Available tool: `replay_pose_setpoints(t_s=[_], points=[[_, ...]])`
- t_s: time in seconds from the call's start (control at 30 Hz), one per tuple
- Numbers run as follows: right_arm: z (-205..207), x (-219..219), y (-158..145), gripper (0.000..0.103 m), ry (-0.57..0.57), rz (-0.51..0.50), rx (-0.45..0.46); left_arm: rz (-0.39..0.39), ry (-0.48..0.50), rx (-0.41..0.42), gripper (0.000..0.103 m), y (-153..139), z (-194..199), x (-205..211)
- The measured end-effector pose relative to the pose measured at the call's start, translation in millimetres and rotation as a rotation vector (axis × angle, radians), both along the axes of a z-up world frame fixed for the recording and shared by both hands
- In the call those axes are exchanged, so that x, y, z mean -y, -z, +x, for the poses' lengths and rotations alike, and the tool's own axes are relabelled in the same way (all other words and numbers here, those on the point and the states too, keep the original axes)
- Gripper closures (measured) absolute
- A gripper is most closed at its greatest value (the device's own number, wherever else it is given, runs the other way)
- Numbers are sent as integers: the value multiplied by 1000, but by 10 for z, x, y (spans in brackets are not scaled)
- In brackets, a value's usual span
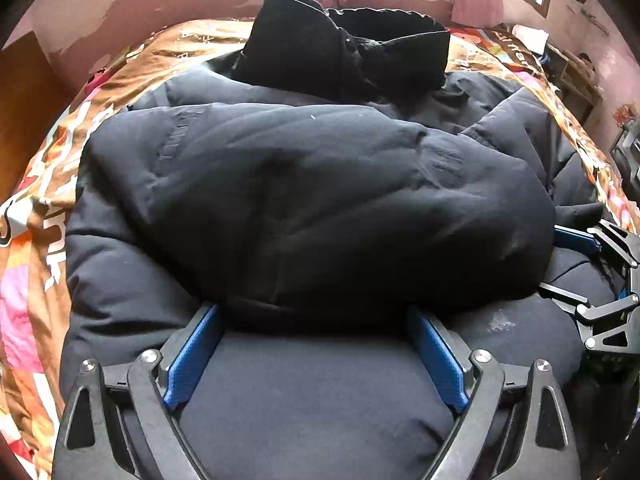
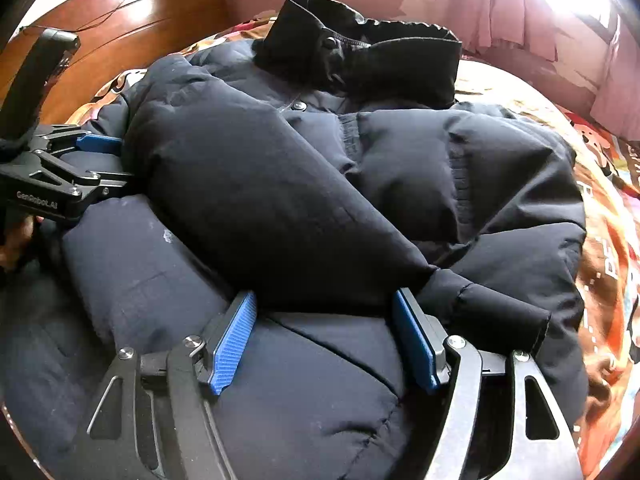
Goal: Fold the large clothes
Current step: 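Grasp the jacket hem with both tools, then lift the hem with both tools and fold it toward the collar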
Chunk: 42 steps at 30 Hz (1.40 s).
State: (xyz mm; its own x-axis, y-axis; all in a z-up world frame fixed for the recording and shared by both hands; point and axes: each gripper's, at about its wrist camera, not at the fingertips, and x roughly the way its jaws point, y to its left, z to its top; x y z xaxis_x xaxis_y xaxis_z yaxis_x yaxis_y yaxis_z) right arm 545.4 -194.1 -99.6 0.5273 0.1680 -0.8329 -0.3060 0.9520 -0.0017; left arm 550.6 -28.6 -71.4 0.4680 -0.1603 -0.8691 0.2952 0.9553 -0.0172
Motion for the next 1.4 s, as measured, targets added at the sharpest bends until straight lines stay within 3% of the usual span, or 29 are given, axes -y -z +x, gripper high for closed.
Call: replay_pose_setpoints(t_s=[0.2,0.47,0.6,0.73,0.77,0.87,0.97,1.07,1.13,1.17,1.23,1.27,1.3,1.33,1.4], points=[[-26,44,9,36,-15,34,31,-25,16,41,1,21,-57,-9],[-65,70,20,35,-20,45,59,-27,13,66,0,-18,-96,-7],[-66,166,-126,35,-29,94,29,-63,0,6,2,-221,-28,-74],[37,483,-527,32,26,178,53,-147,-11,36,1,-658,148,-224],[126,570,-647,26,30,180,71,-149,-11,55,1,-774,247,-239],[614,777,-909,24,60,148,96,-132,-7,101,1,-1082,779,-181],[1363,884,-1042,24,112,160,39,-135,-15,139,2,-1259,1373,-73],[2049,937,-1126,25,143,221,14,-149,-35,113,9,-1323,2010,67],[2430,903,-1167,33,140,271,-10,-147,-44,33,31,-1248,2387,180],[2656,861,-1160,35,134,289,-44,-131,-50,-12,38,-1180,2555,243],[2927,756,-1130,40,132,295,-75,-102,-70,-85,61,-1051,2717,337],[3073,686,-1077,43,130,273,-103,-96,-75,-109,67,-998,2780,366],[3175,626,-1015,45,129,255,-130,-83,-87,-132,83,-944,2839,400],[3227,559,-952,51,129,244,-158,-89,-102,-147,92,-908,2879,400],[3345,462,-750,71,138,215,-235,-133,-104,-117,96,-924,2848,362]])
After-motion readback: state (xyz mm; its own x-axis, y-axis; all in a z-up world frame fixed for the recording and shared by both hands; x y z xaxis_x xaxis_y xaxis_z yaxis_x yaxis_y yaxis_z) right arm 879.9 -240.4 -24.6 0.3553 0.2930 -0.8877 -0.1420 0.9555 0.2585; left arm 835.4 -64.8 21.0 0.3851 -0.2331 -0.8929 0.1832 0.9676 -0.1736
